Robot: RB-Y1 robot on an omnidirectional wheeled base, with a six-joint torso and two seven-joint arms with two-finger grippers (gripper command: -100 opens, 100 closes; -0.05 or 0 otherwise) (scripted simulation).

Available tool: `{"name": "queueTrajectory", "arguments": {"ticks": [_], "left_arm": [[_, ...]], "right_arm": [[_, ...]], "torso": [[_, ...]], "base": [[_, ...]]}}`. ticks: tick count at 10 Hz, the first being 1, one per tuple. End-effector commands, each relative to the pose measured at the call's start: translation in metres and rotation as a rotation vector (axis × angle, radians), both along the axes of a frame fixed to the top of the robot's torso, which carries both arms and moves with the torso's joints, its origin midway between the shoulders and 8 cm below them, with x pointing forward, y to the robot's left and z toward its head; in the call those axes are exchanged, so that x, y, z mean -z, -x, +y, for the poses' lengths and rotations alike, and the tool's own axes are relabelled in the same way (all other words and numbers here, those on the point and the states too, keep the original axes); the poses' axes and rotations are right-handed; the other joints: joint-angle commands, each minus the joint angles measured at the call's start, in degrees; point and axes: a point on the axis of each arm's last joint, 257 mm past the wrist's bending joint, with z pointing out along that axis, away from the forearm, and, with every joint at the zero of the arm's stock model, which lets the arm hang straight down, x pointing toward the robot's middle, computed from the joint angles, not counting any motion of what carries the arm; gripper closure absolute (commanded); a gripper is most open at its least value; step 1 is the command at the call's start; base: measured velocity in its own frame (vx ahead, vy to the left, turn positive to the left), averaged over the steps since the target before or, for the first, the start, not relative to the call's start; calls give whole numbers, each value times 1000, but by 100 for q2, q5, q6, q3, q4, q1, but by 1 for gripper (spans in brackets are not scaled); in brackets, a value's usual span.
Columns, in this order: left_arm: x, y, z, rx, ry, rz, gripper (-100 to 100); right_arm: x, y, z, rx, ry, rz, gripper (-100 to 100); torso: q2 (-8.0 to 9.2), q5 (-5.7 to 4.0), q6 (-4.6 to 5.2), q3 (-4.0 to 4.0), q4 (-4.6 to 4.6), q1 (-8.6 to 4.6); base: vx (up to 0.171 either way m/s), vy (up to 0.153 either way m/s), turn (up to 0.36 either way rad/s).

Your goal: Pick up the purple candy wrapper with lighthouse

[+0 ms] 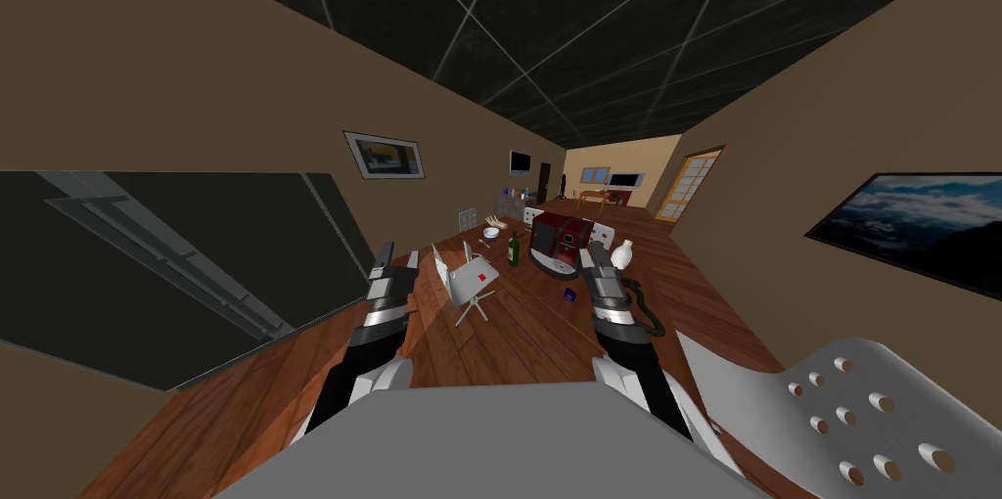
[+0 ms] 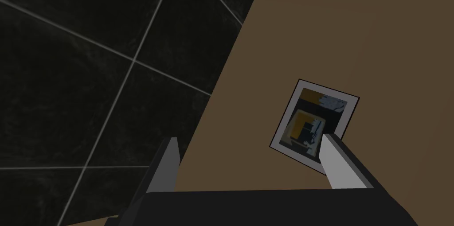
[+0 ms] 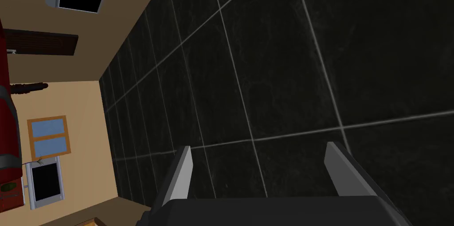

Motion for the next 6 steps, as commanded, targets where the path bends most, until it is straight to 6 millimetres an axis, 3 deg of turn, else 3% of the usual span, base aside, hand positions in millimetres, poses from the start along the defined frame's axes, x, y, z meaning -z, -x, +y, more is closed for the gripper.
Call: {"name": "queueTrajectory", "arguments": {"ticks": [1, 3, 4, 6], "left_arm": [[0, 0, 0, 0, 0, 0, 0], [0, 0, 0, 0, 0, 0, 0], [0, 0, 0, 0, 0, 0, 0], [0, 0, 0, 0, 0, 0, 0]], "right_arm": [[15, -10, -8, -16, -10, 55, -100], [36, -23, -23, -23, -44, 128, -100], [37, -23, -23, -22, -45, 132, -100], [65, -36, -47, -19, -108, 221, -100]], "torso": [[0, 0, 0, 0, 0, 0], [-11, 3, 0, -6, -2, 14], [-13, 4, 0, -7, -3, 20], [-9, 3, 0, -5, -2, 14]], "base": [[14, 25, -9], [34, 56, -14], [19, 44, -8], [25, 49, -10]]}}
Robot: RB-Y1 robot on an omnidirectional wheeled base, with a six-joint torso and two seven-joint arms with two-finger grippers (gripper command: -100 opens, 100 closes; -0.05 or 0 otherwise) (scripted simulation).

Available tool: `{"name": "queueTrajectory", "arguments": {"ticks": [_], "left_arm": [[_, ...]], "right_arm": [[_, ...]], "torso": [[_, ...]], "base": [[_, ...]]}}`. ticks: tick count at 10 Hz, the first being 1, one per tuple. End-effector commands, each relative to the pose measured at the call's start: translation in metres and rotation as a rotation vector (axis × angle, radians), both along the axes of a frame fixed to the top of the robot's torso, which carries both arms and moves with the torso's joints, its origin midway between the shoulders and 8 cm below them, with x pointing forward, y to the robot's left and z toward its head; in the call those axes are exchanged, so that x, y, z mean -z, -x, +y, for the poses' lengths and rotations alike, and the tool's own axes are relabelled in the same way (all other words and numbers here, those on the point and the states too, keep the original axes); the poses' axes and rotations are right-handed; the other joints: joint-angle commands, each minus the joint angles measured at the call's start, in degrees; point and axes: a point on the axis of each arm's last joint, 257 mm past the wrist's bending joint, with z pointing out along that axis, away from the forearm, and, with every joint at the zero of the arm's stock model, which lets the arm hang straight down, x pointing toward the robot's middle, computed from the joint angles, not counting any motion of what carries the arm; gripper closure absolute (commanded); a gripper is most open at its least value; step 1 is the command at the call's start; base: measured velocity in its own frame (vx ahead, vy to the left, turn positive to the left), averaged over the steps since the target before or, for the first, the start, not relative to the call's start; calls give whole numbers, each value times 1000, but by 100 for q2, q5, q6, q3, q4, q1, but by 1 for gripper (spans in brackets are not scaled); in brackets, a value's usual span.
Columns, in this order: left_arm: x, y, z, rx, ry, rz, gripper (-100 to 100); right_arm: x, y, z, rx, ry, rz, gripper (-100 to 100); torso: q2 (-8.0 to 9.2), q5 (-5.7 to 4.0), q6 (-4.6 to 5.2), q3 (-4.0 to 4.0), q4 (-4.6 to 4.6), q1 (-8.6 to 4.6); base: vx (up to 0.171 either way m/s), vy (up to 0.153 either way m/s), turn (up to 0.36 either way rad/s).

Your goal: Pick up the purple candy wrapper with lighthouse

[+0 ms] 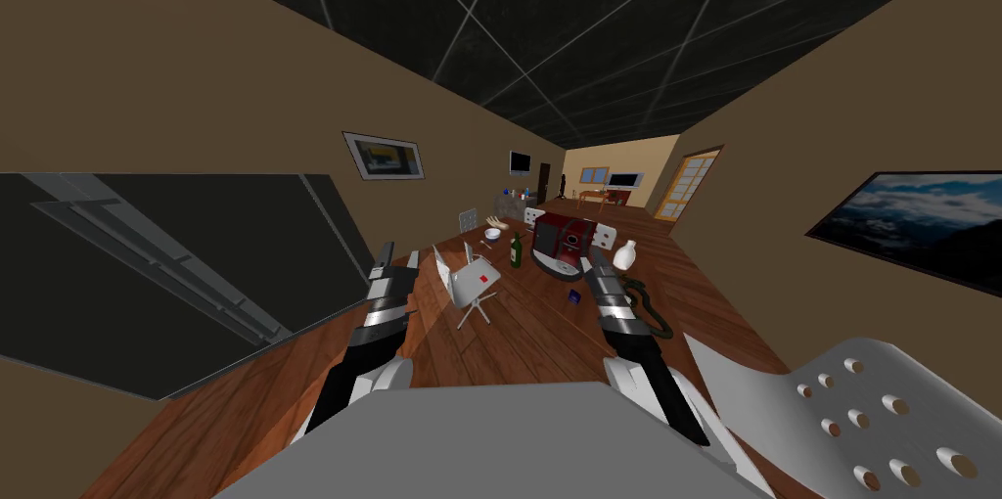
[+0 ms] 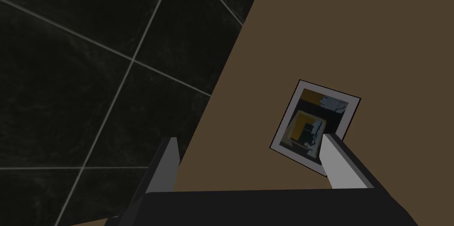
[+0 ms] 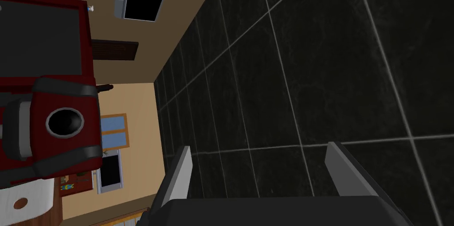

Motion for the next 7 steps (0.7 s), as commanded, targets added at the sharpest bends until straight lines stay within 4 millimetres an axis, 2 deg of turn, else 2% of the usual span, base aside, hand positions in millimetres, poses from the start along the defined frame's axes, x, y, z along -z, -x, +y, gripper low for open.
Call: {"name": "queueTrajectory", "arguments": {"ticks": [1, 2, 3, 5, 6, 7], "left_arm": [[0, 0, 0, 0, 0, 0, 0], [0, 0, 0, 0, 0, 0, 0], [0, 0, 0, 0, 0, 0, 0], [0, 0, 0, 0, 0, 0, 0], [0, 0, 0, 0, 0, 0, 0], [0, 0, 0, 0, 0, 0, 0]], "right_arm": [[17, -6, -7, 5, -27, 42, -100], [35, -13, -23, 16, -71, 98, -100], [35, -13, -23, 16, -71, 99, -100], [67, -20, -57, 50, -159, 186, -100], [76, -22, -60, 54, -182, 217, -100], [92, -23, -78, 78, -227, 253, -100]], "torso": [[0, 0, 0, 0, 0, 0], [1, 0, 0, 0, 0, -1], [1, -1, 0, 0, 0, -2], [4, 0, 1, 2, 1, 0], [-2, 1, 0, -1, -1, 7], [0, 1, 0, 0, 0, 3]], "base": [[25, 49, -8], [22, 49, -8], [15, 39, -5], [32, 62, -13], [26, 60, -8], [16, 59, -7]]}}
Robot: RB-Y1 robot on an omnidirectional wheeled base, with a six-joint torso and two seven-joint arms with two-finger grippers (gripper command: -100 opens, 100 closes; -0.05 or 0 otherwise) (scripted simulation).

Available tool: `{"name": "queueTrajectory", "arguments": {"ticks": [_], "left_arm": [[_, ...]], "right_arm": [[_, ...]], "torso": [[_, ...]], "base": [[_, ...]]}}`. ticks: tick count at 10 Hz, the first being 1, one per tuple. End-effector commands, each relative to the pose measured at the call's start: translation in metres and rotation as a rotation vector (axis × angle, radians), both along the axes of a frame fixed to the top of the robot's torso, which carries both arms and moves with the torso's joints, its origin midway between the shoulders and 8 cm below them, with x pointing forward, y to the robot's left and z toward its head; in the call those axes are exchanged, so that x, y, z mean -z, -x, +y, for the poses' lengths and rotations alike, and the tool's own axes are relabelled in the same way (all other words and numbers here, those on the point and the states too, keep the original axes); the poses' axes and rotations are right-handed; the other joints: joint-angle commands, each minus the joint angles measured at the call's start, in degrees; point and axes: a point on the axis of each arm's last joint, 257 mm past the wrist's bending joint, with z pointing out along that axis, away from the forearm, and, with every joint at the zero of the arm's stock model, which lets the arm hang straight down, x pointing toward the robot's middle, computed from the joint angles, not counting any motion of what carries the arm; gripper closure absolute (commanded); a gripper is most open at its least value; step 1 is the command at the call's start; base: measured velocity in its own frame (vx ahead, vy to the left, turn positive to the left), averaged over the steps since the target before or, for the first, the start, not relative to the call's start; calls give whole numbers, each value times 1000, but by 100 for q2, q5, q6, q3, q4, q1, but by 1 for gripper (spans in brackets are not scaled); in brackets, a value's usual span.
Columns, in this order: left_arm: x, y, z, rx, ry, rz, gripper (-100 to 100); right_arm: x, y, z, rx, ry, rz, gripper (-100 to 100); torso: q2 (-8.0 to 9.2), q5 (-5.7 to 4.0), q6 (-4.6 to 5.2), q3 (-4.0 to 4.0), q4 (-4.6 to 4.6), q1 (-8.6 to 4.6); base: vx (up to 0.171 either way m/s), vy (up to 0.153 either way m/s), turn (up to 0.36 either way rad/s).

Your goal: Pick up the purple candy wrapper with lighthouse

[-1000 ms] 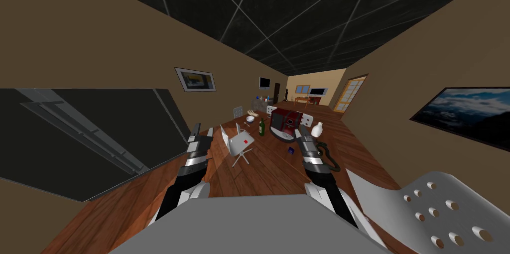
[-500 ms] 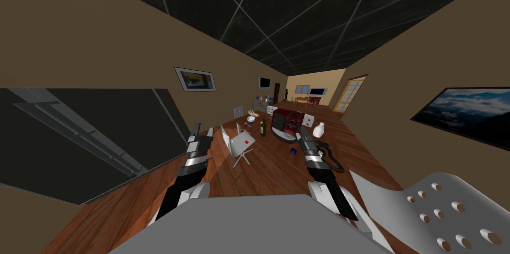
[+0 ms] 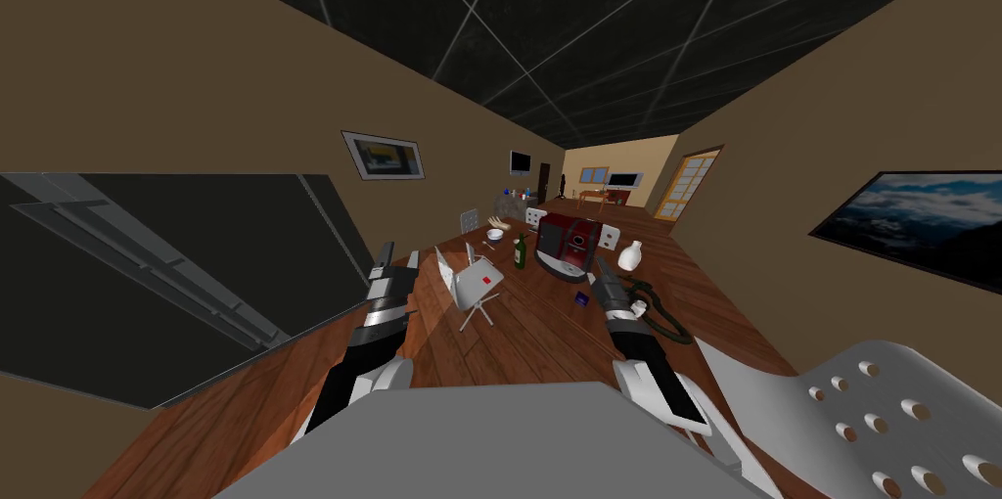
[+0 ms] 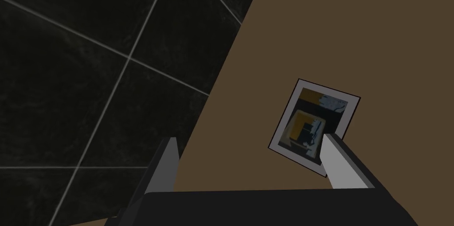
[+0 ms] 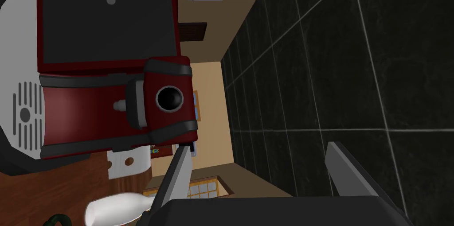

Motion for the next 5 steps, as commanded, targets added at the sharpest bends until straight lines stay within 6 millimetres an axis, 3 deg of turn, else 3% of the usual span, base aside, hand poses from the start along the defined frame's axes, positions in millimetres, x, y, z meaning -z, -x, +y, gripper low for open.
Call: {"name": "queueTrajectory", "arguments": {"ticks": [1, 2, 3, 4, 5], "left_arm": [[0, 0, 0, 0, 0, 0, 0], [0, 0, 0, 0, 0, 0, 0], [0, 0, 0, 0, 0, 0, 0], [0, 0, 0, 0, 0, 0, 0], [0, 0, 0, 0, 0, 0, 0]], "right_arm": [[12, -3, -12, 14, -49, 38, -100], [14, -3, -13, 17, -51, 46, -100], [34, -3, -33, 46, -118, 90, -100], [38, -3, -34, 50, -122, 105, -100], [56, 0, -54, 84, -184, 142, -100]], "torso": [[0, 0, 0, 0, 0, 0], [0, 1, -1, 0, 1, -1], [3, -1, -1, 2, 1, -8], [3, -1, 0, 2, 1, -4], [3, 0, -1, 2, 1, -5]], "base": [[19, 54, -8], [10, 27, 0], [16, 44, -7], [15, 45, -11], [24, 61, -11]]}}
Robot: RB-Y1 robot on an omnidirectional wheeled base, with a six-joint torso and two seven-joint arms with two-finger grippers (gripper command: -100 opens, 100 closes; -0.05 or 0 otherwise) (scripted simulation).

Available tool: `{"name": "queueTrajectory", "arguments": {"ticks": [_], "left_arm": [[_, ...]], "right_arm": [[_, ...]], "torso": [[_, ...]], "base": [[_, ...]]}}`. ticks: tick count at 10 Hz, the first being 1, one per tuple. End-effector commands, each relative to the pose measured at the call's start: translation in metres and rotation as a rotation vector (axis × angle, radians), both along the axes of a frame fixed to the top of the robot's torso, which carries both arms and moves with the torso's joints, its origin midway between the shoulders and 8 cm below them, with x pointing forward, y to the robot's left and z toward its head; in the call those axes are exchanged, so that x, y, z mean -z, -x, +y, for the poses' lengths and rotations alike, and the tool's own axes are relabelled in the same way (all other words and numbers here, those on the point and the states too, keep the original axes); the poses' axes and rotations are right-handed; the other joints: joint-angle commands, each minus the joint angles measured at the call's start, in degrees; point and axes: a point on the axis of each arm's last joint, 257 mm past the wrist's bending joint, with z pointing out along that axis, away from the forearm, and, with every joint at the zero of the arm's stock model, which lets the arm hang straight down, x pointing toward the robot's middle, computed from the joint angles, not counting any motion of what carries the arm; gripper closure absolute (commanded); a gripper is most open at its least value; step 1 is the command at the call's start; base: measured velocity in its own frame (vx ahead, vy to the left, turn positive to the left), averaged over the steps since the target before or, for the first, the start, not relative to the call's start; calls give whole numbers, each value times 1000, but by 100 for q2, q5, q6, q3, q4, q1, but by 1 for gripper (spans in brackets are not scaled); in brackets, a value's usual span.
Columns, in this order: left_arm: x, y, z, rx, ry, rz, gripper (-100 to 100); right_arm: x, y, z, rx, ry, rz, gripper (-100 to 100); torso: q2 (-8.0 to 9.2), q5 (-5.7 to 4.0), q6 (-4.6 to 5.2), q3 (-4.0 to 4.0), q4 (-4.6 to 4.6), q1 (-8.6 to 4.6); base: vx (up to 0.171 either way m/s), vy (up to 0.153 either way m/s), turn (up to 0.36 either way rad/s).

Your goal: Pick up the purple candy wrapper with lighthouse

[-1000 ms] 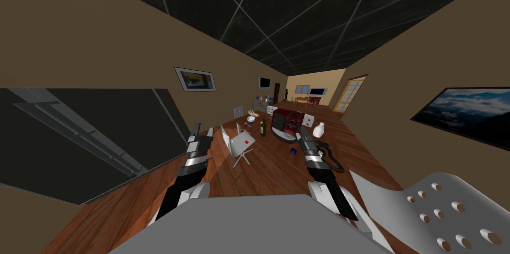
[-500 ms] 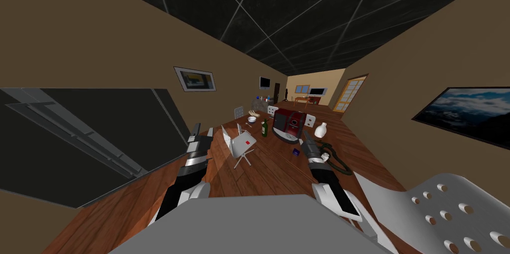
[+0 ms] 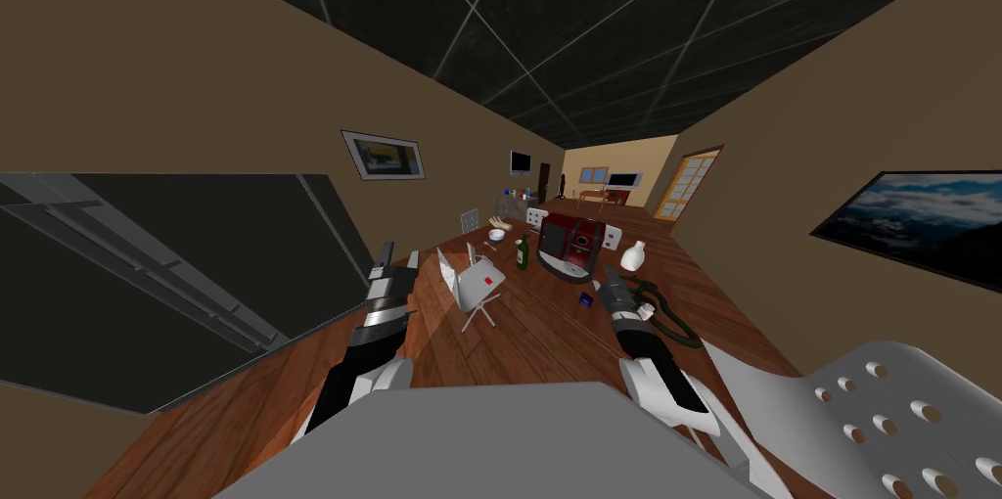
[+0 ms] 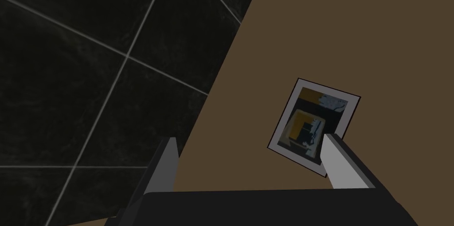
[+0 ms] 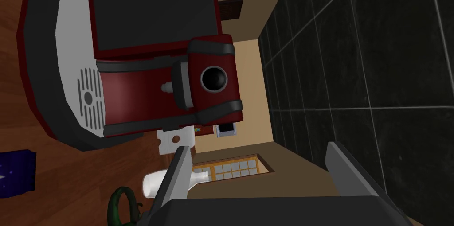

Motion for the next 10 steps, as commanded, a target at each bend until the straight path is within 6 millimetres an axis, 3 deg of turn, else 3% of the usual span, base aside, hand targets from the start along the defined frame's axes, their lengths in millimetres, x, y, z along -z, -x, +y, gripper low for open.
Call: {"name": "queueTrajectory", "arguments": {"ticks": [1, 2, 3, 4, 6, 7, 10], "left_arm": [[0, 0, 0, 0, 0, 0, 0], [0, 0, 0, 0, 0, 0, 0], [0, 0, 0, 0, 0, 0, 0], [0, 0, 0, 0, 0, 0, 0], [0, 0, 0, 0, 0, 0, 0], [0, 0, 0, 0, 0, 0, 0], [0, 0, 0, 0, 0, 0, 0]], "right_arm": [[21, 2, -13, 24, -51, 44, -100], [38, 6, -33, 62, -113, 80, -100], [45, 7, -35, 68, -132, 98, -100], [61, 12, -53, 105, -190, 120, -100], [70, 14, -55, 115, -215, 149, -100], [86, 20, -73, 156, -288, 169, -100], [116, 31, -91, 217, -389, 233, -100]], "torso": [[0, 0, 0, 0, 0, 0], [0, 0, 0, 0, 0, 0], [-2, 1, 0, -1, -1, 5], [0, 1, 0, -1, 0, 0], [-1, 0, 0, -1, 0, -3], [4, -1, 0, 2, 1, -12], [-3, 1, 1, -2, -1, 2]], "base": [[23, 59, -9], [30, 72, -18], [23, 59, -12], [26, 60, -18], [17, 34, -7], [24, 34, -23], [33, 58, -21]]}}
